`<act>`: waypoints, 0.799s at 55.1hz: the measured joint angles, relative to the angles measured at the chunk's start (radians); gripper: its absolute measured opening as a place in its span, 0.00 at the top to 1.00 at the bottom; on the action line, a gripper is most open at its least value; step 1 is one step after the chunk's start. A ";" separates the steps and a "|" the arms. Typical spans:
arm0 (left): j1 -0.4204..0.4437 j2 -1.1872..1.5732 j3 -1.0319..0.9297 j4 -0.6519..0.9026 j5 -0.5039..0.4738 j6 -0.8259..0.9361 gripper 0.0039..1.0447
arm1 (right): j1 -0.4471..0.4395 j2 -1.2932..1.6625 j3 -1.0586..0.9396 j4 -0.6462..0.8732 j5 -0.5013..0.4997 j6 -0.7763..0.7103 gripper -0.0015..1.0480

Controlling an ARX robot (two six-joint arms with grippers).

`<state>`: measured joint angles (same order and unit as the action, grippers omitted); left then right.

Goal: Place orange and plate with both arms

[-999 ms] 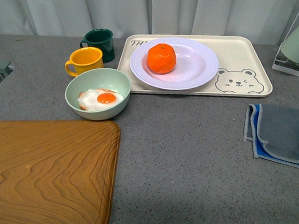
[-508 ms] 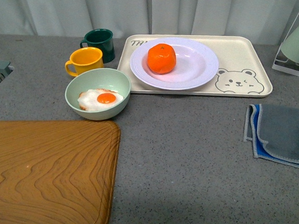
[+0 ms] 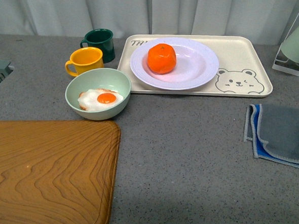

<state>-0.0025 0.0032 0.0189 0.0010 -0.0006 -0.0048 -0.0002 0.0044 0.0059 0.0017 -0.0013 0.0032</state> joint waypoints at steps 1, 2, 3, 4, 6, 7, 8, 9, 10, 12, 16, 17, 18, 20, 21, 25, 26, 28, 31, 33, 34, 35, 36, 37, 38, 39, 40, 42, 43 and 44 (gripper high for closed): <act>0.000 0.000 0.000 0.000 0.000 0.000 0.06 | 0.000 0.000 0.000 0.000 0.000 0.000 0.10; 0.000 0.000 0.000 0.000 0.000 0.000 0.06 | 0.000 0.000 0.000 0.000 0.000 0.000 0.10; 0.000 0.000 0.000 0.000 0.000 0.000 0.06 | 0.000 0.000 0.000 0.000 0.000 0.000 0.10; 0.000 0.000 0.000 0.000 0.000 0.000 0.06 | 0.000 0.000 0.000 0.000 0.000 0.000 0.09; 0.000 0.000 0.000 0.000 0.000 0.000 0.06 | 0.000 0.000 0.000 0.000 0.000 0.000 0.09; 0.000 0.000 0.000 0.000 0.000 0.000 0.06 | 0.000 0.000 0.000 0.000 0.000 0.000 0.09; 0.000 0.000 0.000 0.000 0.000 0.000 0.06 | 0.000 0.000 0.000 0.000 0.000 0.000 0.09; 0.000 0.000 0.000 0.000 0.000 0.000 0.06 | 0.000 0.000 0.000 0.000 0.000 0.000 0.09; 0.000 0.000 0.000 0.000 0.000 0.000 0.06 | 0.000 0.000 0.000 0.000 0.000 0.000 0.09; 0.000 0.000 0.000 0.000 0.000 0.000 0.06 | 0.000 0.000 0.000 0.000 0.000 0.000 0.09; 0.000 0.000 0.000 0.000 0.000 0.000 0.06 | 0.000 0.000 0.000 0.000 0.000 0.000 0.09; 0.000 0.000 0.000 0.000 0.000 0.000 0.06 | 0.000 0.000 0.000 0.000 0.000 0.000 0.09; 0.000 0.000 0.000 0.000 0.000 0.000 0.06 | 0.000 0.000 0.000 0.000 0.000 0.000 0.09; 0.000 0.000 0.000 0.000 0.000 0.000 0.06 | 0.000 0.000 0.000 0.000 0.000 0.000 0.09; 0.000 0.000 0.000 0.000 0.000 0.000 0.06 | 0.000 0.000 0.000 0.000 0.000 0.000 0.09; 0.000 0.000 0.000 0.000 0.000 0.000 0.06 | 0.000 0.000 0.000 0.000 0.000 0.000 0.09; 0.000 0.000 0.000 0.000 0.000 0.000 0.06 | 0.000 0.000 0.000 0.000 0.000 0.000 0.09; 0.000 0.000 0.000 0.000 0.000 0.000 0.06 | 0.000 0.000 0.000 0.000 0.000 0.000 0.09; 0.000 0.000 0.000 0.000 0.000 0.000 0.06 | 0.000 0.000 0.000 0.000 0.000 0.000 0.09; 0.000 0.000 0.000 0.000 0.000 0.000 0.06 | 0.000 0.000 0.000 0.000 0.000 0.000 0.09; 0.000 0.000 0.000 0.000 0.000 0.000 0.06 | 0.000 0.000 0.000 0.000 0.000 0.000 0.09; 0.000 0.000 0.000 0.000 0.000 0.000 0.06 | 0.000 0.000 0.000 0.000 0.000 0.000 0.09; 0.000 0.000 0.000 0.000 0.000 0.000 0.06 | 0.000 0.000 0.000 0.000 0.000 0.000 0.09; 0.000 0.000 0.000 0.000 0.000 0.000 0.06 | 0.000 0.000 0.000 0.000 0.000 0.000 0.09; 0.000 0.000 0.000 0.000 0.000 0.000 0.06 | 0.000 0.000 0.000 0.000 0.000 0.000 0.09; 0.000 0.000 0.000 0.000 0.000 0.000 0.06 | 0.000 0.000 0.000 0.000 0.000 0.000 0.09; 0.000 0.000 0.000 0.000 0.000 0.000 0.06 | 0.000 0.000 0.000 0.000 0.000 0.000 0.09; 0.000 0.000 0.000 0.000 0.000 0.000 0.06 | 0.000 0.000 0.000 0.000 0.000 0.000 0.09; 0.000 0.000 0.000 0.000 0.000 0.000 0.06 | 0.000 0.000 0.000 0.000 0.000 0.000 0.09; 0.000 0.000 0.000 0.000 0.000 0.000 0.06 | 0.000 0.000 0.000 0.000 0.000 0.000 0.09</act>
<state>-0.0025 0.0032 0.0189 0.0010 -0.0006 -0.0048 -0.0002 0.0044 0.0055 0.0017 -0.0010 0.0029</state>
